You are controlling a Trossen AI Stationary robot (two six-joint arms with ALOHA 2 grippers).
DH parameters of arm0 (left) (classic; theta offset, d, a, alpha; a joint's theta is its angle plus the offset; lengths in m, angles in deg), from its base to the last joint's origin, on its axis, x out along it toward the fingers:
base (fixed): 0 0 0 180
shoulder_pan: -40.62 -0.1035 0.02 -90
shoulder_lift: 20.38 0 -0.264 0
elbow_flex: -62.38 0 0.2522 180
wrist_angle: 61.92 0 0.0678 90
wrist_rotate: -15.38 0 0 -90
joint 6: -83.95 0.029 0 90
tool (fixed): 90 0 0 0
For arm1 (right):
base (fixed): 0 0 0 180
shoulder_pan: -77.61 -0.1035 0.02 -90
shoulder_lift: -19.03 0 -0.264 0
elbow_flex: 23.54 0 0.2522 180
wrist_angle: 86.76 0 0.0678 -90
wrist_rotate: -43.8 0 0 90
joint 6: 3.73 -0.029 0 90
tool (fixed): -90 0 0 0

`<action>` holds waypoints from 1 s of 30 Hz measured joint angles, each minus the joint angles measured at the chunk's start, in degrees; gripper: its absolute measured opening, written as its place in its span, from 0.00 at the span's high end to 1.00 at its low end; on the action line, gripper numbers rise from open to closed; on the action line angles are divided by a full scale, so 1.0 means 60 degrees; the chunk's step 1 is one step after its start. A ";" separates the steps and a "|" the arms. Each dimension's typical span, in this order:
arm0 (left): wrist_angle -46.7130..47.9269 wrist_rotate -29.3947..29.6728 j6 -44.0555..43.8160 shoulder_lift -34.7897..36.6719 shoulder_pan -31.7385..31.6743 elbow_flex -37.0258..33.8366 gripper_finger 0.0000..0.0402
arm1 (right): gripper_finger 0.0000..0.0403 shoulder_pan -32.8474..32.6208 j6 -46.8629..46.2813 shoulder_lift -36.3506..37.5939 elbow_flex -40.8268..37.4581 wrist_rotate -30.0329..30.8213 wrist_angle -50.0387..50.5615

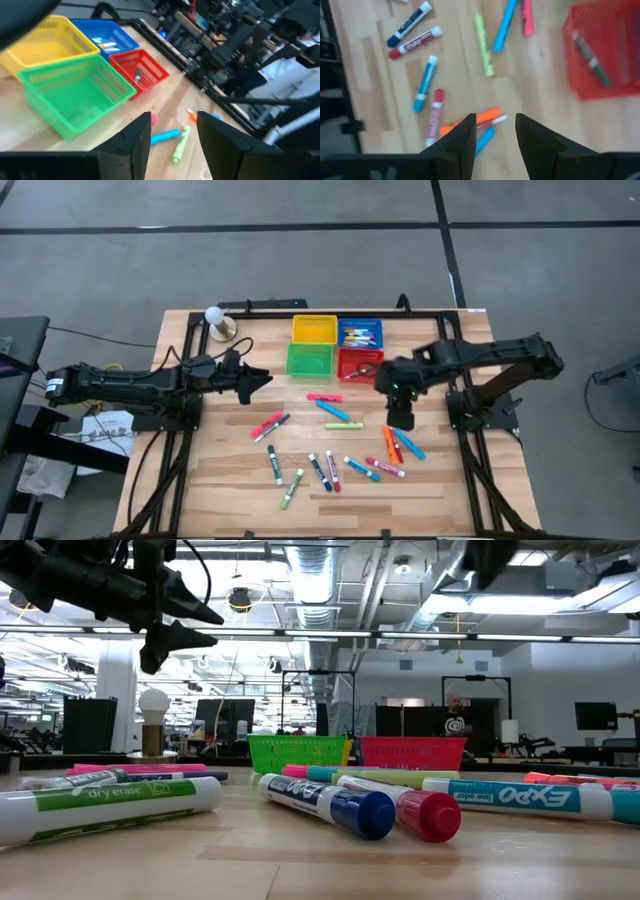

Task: Pick & Place Markers
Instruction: Put the small red marker pen into the red bin

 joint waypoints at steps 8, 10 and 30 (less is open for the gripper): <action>-0.0018 -0.0282 0.0000 0.0000 0.0004 0.0000 0.61 | 0.69 -0.1102 -0.4860 0.0340 -0.1132 0.0004 -0.0121; -0.0018 -0.0282 -0.0004 -0.0003 0.0004 0.0000 0.61 | 0.69 -0.1329 -0.5868 0.0319 -0.1347 0.0004 -0.0194; -0.0026 -0.0282 -0.0007 -0.0001 0.0004 0.0000 0.61 | 0.70 -0.3759 -1.0886 -0.0071 -0.4199 -0.0215 -0.2851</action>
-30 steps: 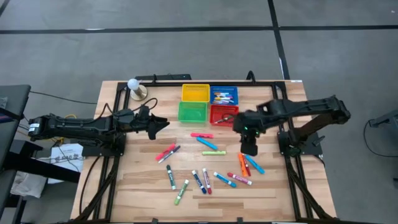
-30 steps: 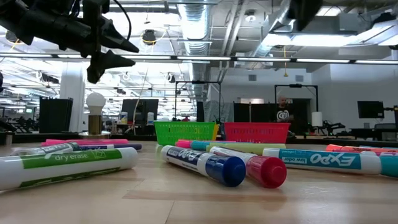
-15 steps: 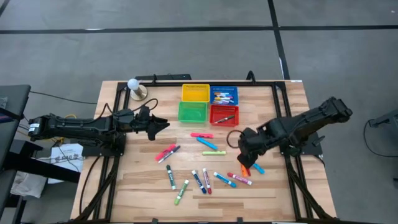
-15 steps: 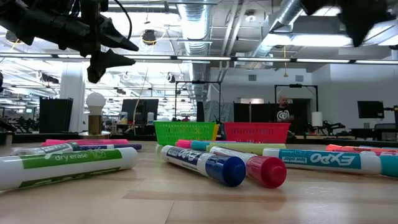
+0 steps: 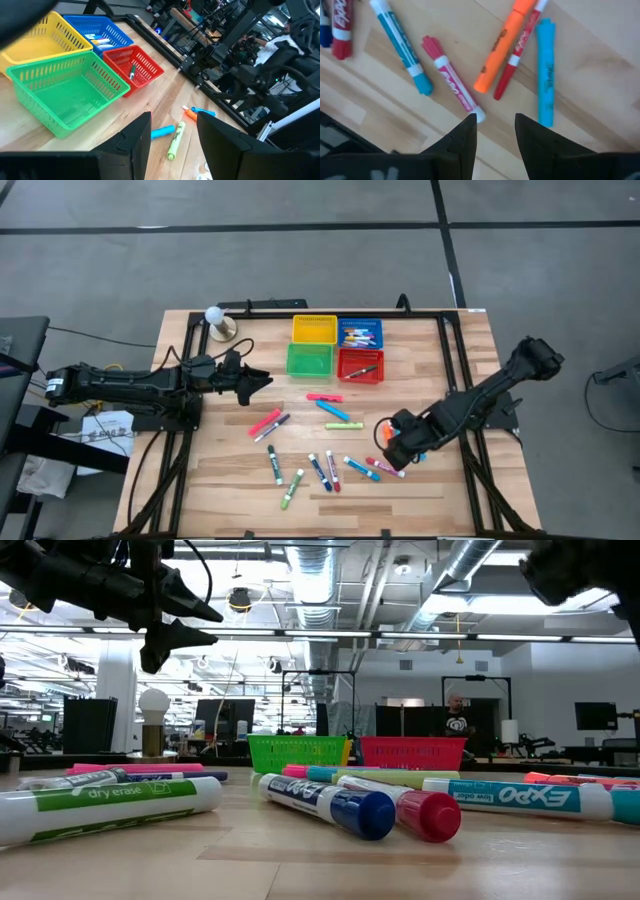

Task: Pick & Place Markers
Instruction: Put the small red marker pen into the red bin

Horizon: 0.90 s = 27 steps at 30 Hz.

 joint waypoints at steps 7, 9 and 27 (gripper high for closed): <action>-0.0004 0.0000 0.0000 0.0001 -0.0004 0.0000 0.61 | 0.70 0.0128 -0.0647 0.0004 -0.1040 0.0004 -0.1384; -0.0004 -0.0002 0.0000 0.0001 -0.0004 0.0000 0.61 | 0.70 0.0262 -0.0705 0.0004 -0.1276 0.0007 -0.1592; -0.0007 -0.0004 0.0000 0.0000 -0.0004 0.0000 0.61 | 0.70 0.1054 -0.0378 -0.0051 -0.1945 -0.0029 -0.2409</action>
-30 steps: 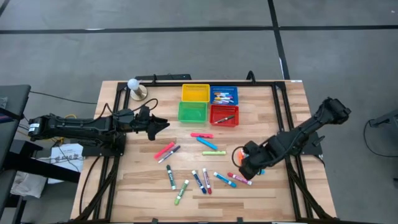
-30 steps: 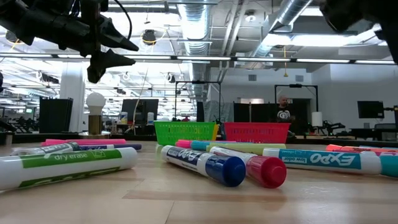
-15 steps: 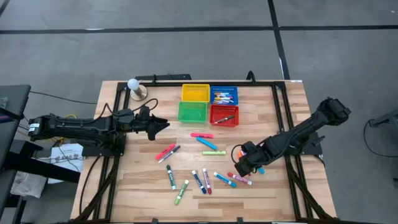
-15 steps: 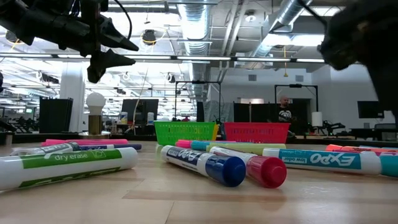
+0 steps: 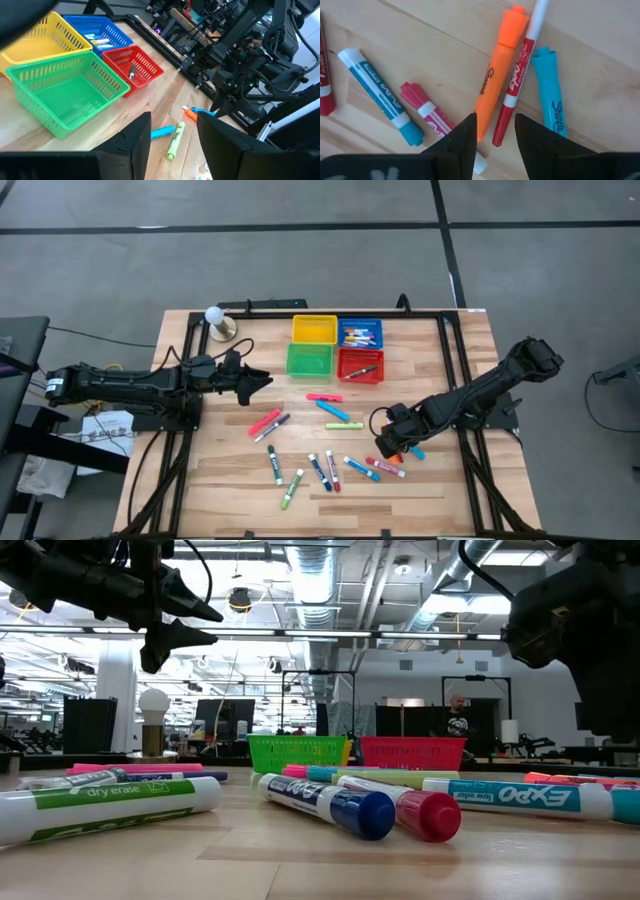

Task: Pick & Place Markers
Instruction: Put the small red marker pen into the red bin

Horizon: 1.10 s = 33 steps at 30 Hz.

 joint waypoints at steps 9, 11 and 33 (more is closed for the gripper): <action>-0.0004 0.0000 0.0000 0.0000 0.0000 0.0000 0.61 | 0.70 -0.0012 -0.0003 -0.0004 -0.0054 0.0030 -0.0079; -0.0004 0.0000 0.0000 0.0000 0.0000 0.0000 0.61 | 0.70 -0.0054 -0.0069 -0.0004 -0.0268 -0.0005 -0.0281; -0.0004 -0.0004 0.0004 0.0000 0.0000 0.0000 0.61 | 0.70 -0.0172 -0.0597 -0.0007 -0.0743 0.0040 -0.0823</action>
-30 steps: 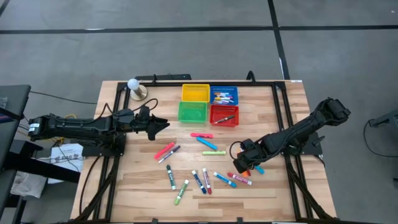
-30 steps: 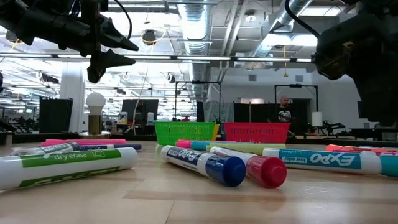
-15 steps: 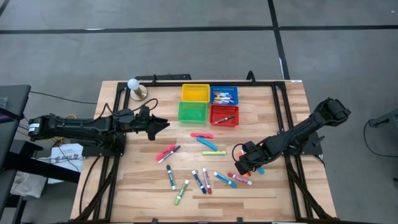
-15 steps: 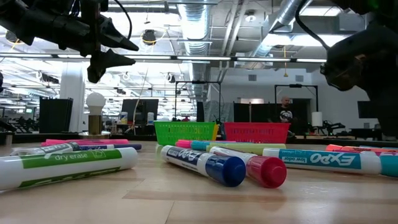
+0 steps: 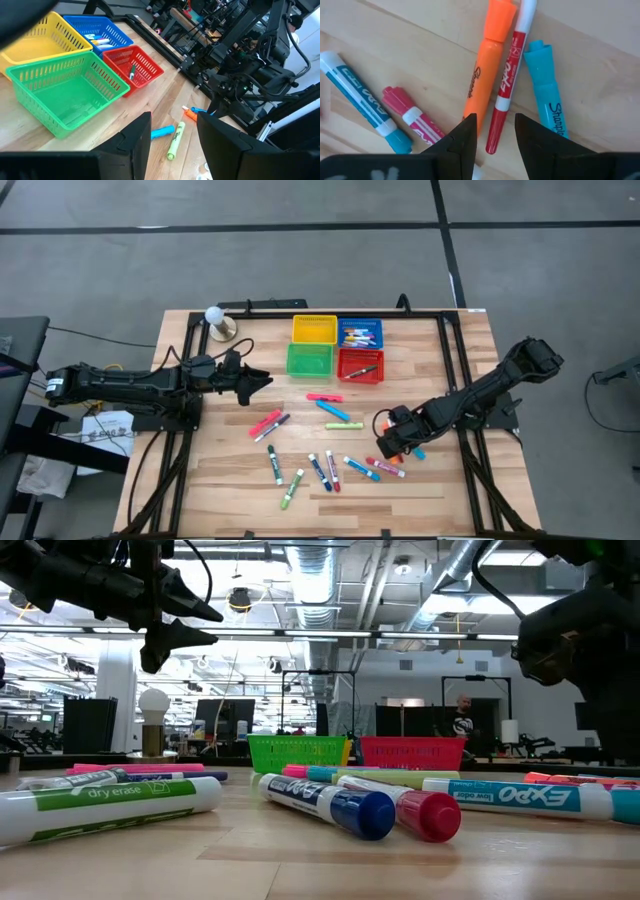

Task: Pick & Place Markers
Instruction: Put the small red marker pen into the red bin

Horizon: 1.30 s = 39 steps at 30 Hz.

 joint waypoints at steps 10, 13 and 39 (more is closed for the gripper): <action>0.0000 0.0000 0.0000 0.0000 0.0000 0.0000 0.61 | 0.70 0.0072 0.0000 -0.0004 0.0000 0.0000 0.0077; 0.0000 0.0000 0.0000 0.0000 0.0000 0.0000 0.61 | 0.70 0.0068 0.0000 -0.0004 0.0000 0.0002 0.0042; 0.0004 0.0000 0.0076 0.0000 0.0000 0.0000 0.61 | 0.70 -0.0218 -0.0660 -0.0562 0.0004 -0.0170 -0.0332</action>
